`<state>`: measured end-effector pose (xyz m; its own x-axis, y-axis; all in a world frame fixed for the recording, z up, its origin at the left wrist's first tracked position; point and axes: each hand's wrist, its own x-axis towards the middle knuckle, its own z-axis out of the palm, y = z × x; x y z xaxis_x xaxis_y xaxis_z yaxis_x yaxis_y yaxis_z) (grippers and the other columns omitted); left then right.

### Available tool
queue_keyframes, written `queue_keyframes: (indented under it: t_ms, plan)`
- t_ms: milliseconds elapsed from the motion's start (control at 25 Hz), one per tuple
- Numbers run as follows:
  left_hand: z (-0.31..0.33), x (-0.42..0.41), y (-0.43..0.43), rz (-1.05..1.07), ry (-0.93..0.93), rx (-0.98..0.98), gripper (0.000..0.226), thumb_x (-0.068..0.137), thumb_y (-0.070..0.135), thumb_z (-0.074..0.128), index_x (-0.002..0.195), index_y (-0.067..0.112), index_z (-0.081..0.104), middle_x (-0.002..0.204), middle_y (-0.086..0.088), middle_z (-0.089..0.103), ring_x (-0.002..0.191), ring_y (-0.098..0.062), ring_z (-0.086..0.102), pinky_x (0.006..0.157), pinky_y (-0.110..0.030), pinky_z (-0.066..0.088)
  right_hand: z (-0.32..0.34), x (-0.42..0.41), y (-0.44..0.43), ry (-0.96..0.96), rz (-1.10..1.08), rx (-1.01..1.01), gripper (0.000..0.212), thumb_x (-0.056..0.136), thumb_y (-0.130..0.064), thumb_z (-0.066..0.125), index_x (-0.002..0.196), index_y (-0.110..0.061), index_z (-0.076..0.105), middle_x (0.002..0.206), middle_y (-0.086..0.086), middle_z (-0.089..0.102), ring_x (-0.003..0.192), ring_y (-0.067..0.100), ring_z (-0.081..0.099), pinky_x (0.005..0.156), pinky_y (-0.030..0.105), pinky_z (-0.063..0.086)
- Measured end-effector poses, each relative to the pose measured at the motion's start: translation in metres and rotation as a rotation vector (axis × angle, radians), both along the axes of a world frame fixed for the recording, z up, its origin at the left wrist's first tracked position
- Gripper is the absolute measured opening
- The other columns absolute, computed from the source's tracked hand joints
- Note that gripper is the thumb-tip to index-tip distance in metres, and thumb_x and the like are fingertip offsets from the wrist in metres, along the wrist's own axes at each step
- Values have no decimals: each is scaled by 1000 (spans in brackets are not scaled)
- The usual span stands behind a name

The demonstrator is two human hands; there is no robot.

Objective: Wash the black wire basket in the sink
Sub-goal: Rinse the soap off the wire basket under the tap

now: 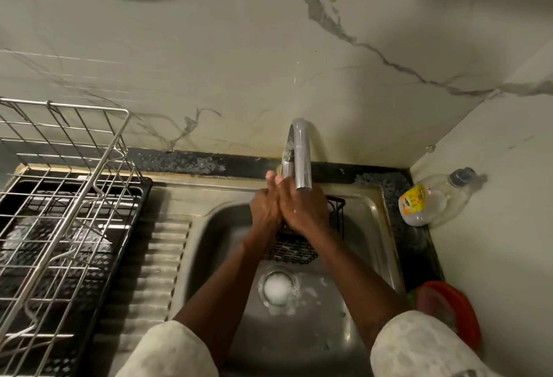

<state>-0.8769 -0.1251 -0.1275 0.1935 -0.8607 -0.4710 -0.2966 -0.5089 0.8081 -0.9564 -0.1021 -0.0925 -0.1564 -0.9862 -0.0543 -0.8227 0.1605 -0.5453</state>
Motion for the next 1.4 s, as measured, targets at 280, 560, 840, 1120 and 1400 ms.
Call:
queue_keyframes:
  t_ms: [280, 560, 840, 1120, 1400]
  plan:
    - [-9, 24, 6, 37, 150, -151, 71, 100, 66, 26, 73, 19, 72, 72, -4, 73, 69, -17, 69, 66, -29, 54, -32, 25, 11, 213, -14, -141, 64, 104, -60, 7, 121, -22, 56, 108, 0, 65, 94, 12, 62, 81, 12, 40]
    - [-10, 15, -5, 48, -25, -302, 56, 98, 48, 57, 53, 15, 63, 44, 5, 55, 36, 1, 48, 43, -11, 35, -34, -3, 17, 375, 130, -155, 33, 104, -44, 36, 112, -25, 62, 103, -1, 72, 96, 18, 67, 85, 35, 52]
    - [-11, 11, -14, 43, 7, -238, 54, 99, 45, 56, 55, 14, 55, 49, 2, 50, 42, -9, 43, 39, -14, 35, -36, -46, 17, 304, -122, -20, 65, 102, -55, 7, 100, -26, 64, 93, 2, 67, 88, 24, 63, 78, 42, 52]
    - [-22, 20, -15, 117, 70, -226, 57, 98, 50, 55, 55, 13, 59, 57, -5, 63, 54, -19, 59, 58, -24, 47, -34, 12, 23, 630, 178, -128, 41, 100, -38, 24, 101, -21, 61, 103, 4, 65, 107, 27, 55, 114, 51, 27]
    - [-38, 67, 4, 160, 209, -252, 68, 91, 66, 54, 59, 7, 56, 53, -14, 52, 47, -28, 47, 51, -33, 50, -18, -29, -8, -57, 133, 94, 60, 99, -64, 39, 91, -12, 69, 69, -1, 63, 58, 11, 61, 56, 31, 56]
